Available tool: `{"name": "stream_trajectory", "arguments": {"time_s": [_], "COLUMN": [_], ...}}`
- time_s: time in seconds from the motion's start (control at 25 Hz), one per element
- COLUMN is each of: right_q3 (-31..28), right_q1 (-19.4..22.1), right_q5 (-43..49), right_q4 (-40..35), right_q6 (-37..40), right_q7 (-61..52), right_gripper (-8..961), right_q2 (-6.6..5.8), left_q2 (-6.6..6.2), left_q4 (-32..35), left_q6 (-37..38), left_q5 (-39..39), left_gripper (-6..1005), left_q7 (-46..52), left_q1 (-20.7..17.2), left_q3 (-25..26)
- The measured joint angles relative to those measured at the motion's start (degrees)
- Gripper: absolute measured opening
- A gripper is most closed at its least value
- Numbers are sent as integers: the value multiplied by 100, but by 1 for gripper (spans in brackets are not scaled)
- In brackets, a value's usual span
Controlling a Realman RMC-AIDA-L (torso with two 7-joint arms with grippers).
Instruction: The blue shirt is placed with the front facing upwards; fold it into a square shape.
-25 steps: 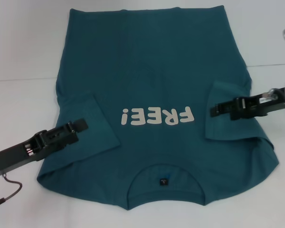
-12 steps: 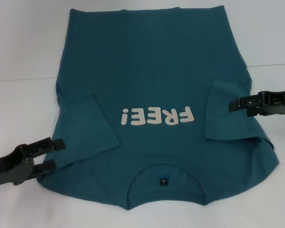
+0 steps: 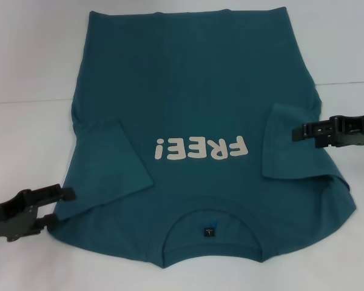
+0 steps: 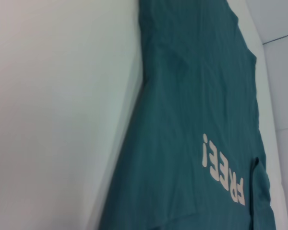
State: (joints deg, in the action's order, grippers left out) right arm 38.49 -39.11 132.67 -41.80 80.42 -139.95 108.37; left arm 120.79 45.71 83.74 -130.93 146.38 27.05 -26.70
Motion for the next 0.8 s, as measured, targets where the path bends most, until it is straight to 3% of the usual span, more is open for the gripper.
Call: {"name": "stream_trajectory", "arguments": {"time_s": [0.8], "right_q3": [-13], "right_q1": [26], "right_q5": [-4], "right_q4": [-1], "right_q6": [-39], "right_q7": [-19], "right_gripper": [856], "right_q2": [-9], "left_q2": [-30], "left_q4": [-93], "left_q6": [246], "left_q5": [-520], "left_gripper": [840], "left_q7": [631], "left_q1": [-94], "left_q3": [324]}}
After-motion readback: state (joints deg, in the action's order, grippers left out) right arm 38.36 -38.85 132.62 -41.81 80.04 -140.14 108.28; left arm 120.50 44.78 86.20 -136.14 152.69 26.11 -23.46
